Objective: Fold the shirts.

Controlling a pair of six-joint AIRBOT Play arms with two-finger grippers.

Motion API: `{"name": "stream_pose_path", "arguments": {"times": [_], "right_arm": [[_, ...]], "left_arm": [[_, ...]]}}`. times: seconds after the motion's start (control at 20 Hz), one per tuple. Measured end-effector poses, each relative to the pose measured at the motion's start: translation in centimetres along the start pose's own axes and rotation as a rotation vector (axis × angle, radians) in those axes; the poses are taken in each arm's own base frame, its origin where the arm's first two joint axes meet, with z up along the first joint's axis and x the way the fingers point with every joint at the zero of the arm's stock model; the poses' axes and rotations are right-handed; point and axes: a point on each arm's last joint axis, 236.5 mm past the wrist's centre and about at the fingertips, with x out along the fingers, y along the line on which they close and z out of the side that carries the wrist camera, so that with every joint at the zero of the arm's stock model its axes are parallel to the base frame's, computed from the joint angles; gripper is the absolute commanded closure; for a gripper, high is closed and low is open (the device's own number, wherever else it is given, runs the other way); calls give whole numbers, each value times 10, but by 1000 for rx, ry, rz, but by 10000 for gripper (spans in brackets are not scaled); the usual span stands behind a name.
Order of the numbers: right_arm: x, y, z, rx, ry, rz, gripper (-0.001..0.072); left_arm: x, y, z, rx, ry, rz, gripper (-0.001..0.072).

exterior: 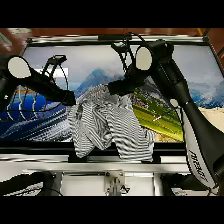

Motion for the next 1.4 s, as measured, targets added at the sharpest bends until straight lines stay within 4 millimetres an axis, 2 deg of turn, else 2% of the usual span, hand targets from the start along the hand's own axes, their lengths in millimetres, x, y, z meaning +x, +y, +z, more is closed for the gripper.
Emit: {"name": "stream_pose_path", "arguments": {"times": [0.3,0.45,0.65,0.8,0.9,1.0,1.05,1.1,1.15,1.3,1.4], "right_arm": [[3,2,1,1,0,7,638],[3,2,2,1,-2,7,638],[3,0,3,-1,-7,2,638],[3,0,3,-1,-8,0,638],[3,0,3,-1,-9,-1,638],[3,0,3,-1,-9,-1,638],[3,-1,3,-1,-9,-2,638],[3,-1,4,-1,-10,-2,638],[3,-1,4,-1,-10,-2,638],[3,-3,4,-2,-11,-11,638],[3,-7,4,-4,-13,-30,638]], "left_arm": [[45,35,-29,-39,77,117,102],[62,35,-37,-43,55,155,103],[79,23,-44,-62,-7,189,108],[96,29,-48,-90,-51,238,119],[107,36,-45,-122,-83,261,237],[116,47,-40,-153,-112,287,261],[119,51,-37,-173,-127,293,405],[121,55,-34,-189,-145,297,592],[123,59,-30,-200,-162,300,651],[121,65,-25,-180,-180,311,651],[113,66,-22,-132,-174,323,651]]}}
